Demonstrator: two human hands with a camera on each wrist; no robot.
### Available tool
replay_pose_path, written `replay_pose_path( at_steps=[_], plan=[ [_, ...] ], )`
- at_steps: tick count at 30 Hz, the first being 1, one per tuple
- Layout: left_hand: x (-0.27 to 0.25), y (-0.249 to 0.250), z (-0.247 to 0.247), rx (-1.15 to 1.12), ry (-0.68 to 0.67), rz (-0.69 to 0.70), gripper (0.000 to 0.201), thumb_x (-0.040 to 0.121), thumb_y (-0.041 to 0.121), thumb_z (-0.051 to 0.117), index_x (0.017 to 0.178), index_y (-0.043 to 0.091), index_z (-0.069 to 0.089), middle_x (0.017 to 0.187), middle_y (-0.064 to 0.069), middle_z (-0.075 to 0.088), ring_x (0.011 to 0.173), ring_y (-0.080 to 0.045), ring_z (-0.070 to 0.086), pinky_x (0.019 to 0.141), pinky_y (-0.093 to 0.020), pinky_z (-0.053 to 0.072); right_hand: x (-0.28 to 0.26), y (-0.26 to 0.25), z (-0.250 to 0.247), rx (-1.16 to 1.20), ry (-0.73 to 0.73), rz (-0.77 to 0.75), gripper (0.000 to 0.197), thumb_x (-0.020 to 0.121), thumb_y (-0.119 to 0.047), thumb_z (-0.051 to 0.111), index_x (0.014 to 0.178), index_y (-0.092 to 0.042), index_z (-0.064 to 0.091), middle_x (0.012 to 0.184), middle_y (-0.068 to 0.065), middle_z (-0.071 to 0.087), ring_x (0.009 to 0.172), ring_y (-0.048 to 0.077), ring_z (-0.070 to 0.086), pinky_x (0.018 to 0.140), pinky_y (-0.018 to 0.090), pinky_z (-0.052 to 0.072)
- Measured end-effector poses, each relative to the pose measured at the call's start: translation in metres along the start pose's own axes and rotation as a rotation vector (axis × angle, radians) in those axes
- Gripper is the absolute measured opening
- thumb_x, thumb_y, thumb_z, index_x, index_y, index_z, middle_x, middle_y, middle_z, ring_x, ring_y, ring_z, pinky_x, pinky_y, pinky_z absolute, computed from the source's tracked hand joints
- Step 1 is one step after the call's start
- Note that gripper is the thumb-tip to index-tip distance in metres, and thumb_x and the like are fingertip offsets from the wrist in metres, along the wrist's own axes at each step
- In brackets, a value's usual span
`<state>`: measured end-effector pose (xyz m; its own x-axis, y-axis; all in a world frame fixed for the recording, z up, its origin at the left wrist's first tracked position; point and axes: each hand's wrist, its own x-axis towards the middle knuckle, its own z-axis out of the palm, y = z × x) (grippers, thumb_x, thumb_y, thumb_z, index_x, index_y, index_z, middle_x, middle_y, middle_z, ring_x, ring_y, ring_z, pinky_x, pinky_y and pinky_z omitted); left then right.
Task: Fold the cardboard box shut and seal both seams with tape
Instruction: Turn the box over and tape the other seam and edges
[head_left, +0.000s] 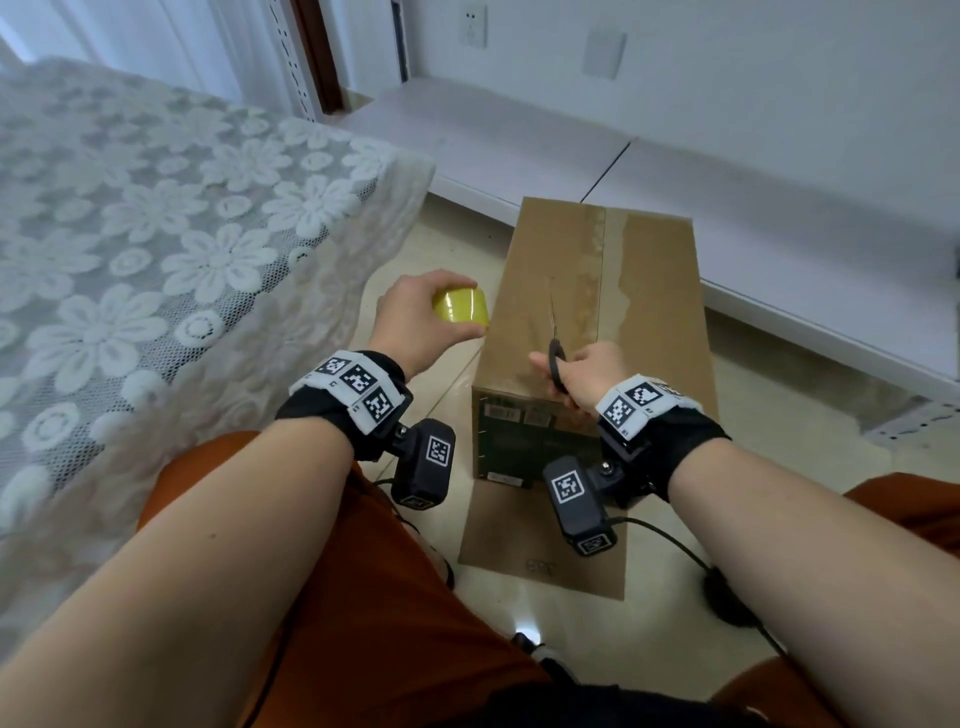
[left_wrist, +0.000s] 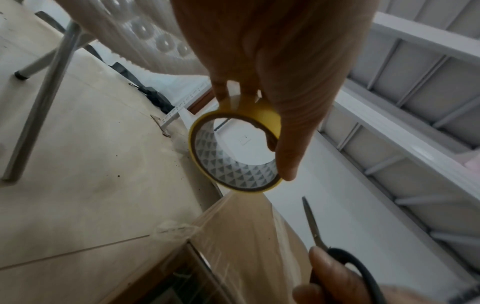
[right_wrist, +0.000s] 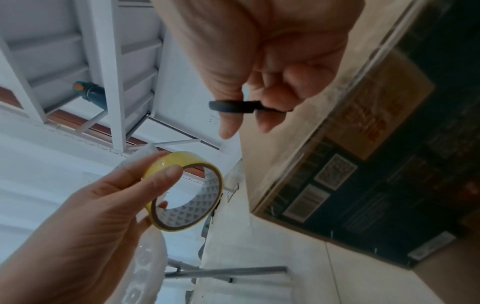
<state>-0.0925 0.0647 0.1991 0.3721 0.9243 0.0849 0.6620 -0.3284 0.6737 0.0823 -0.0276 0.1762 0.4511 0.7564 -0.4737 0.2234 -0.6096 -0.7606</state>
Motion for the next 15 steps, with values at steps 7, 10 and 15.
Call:
replay_pose_path(
  at_steps=[7,10,15],
  plan=[
    [0.013,0.033,0.033,0.394,0.012,0.252,0.045,0.076,0.038,0.074,0.119,0.035,0.060,0.110,0.004,0.062,0.108,-0.018,0.046,0.095,-0.035,0.026,0.023,0.004,-0.040,-0.235,0.121,0.043,0.037,0.082,-0.038,0.071,0.076,-0.003,0.060,0.071,0.013,0.064,0.057,0.024,0.055,0.053,0.030,0.043],
    [0.019,0.047,0.060,0.471,0.016,0.383,0.040,0.082,0.036,0.070,0.119,0.032,0.058,0.116,0.007,0.065,0.110,-0.018,0.049,0.097,-0.036,0.026,0.029,0.005,-0.057,-0.420,0.317,0.018,0.043,0.085,-0.033,0.067,0.057,-0.008,0.047,0.061,0.007,0.052,0.057,0.023,0.049,0.042,0.026,0.032],
    [0.031,0.055,0.102,0.552,0.024,0.471,0.031,0.080,0.029,0.071,0.109,0.028,0.061,0.103,0.005,0.069,0.100,-0.022,0.054,0.093,-0.037,0.031,0.053,0.019,-0.073,-0.538,0.343,0.032,0.039,0.086,-0.027,0.066,0.055,-0.012,0.047,0.064,0.008,0.054,0.066,0.029,0.054,0.054,0.029,0.040]
  ],
)
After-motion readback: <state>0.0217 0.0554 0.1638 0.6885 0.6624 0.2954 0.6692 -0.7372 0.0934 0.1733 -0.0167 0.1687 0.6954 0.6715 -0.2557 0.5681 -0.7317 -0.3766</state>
